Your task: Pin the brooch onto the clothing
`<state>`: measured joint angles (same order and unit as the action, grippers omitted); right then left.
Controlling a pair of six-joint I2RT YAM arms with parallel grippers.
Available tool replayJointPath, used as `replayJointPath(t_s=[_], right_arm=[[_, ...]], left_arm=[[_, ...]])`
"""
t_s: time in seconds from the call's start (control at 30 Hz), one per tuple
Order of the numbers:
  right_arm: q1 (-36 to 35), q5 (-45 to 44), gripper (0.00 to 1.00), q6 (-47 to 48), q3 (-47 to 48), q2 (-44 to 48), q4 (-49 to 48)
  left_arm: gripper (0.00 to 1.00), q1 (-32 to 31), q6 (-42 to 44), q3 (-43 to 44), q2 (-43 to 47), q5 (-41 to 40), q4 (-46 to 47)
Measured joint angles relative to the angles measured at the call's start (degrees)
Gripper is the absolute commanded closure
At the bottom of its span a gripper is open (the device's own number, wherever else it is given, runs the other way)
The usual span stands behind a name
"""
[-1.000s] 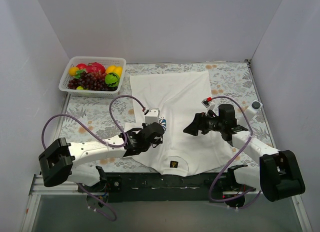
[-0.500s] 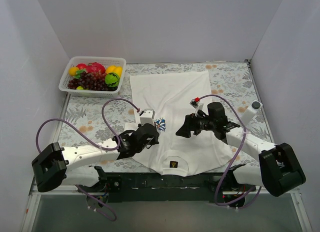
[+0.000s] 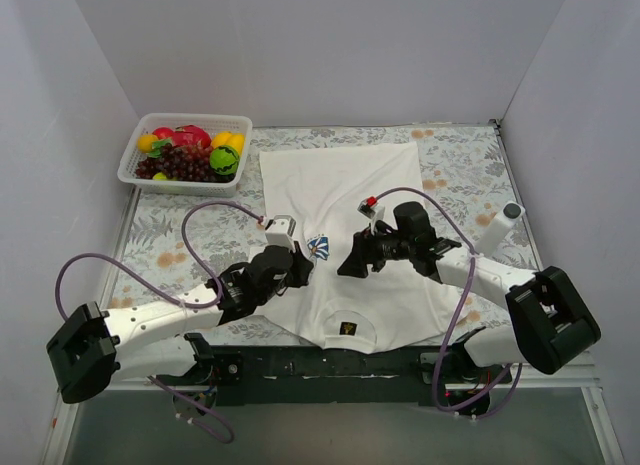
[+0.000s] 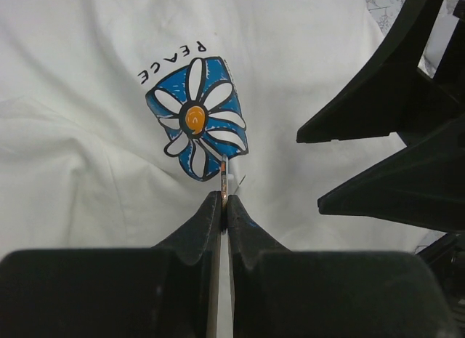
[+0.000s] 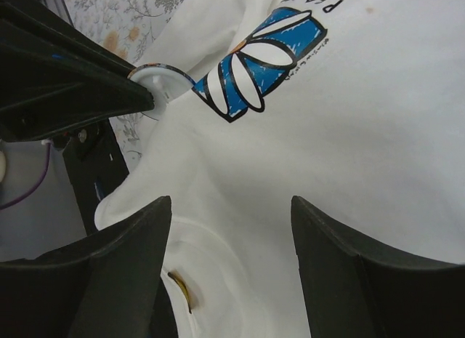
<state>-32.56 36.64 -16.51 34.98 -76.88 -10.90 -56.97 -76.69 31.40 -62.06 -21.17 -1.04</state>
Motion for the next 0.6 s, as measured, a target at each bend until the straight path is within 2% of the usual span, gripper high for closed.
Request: replayJointPath(t_s=[0.4,0.5,0.6], right_arm=[[-3.98,-0.44,0.32,0.22,0.90,-3.87,-0.87],[-4.28,-0.61,0.37,0.26,0.90,-4.70,-0.87],[-4.42,-0.90,0.37,0.44,0.92,-5.42,-0.87]], left_arm=[[1.00,1.79,1.07,-2.60,5.38,4.22,3.74],[1.00,2.40,1.11,-3.67,6.78,4.96,4.52],[1.00,3.26,1.09,-4.50,7.98,6.27,5.16]])
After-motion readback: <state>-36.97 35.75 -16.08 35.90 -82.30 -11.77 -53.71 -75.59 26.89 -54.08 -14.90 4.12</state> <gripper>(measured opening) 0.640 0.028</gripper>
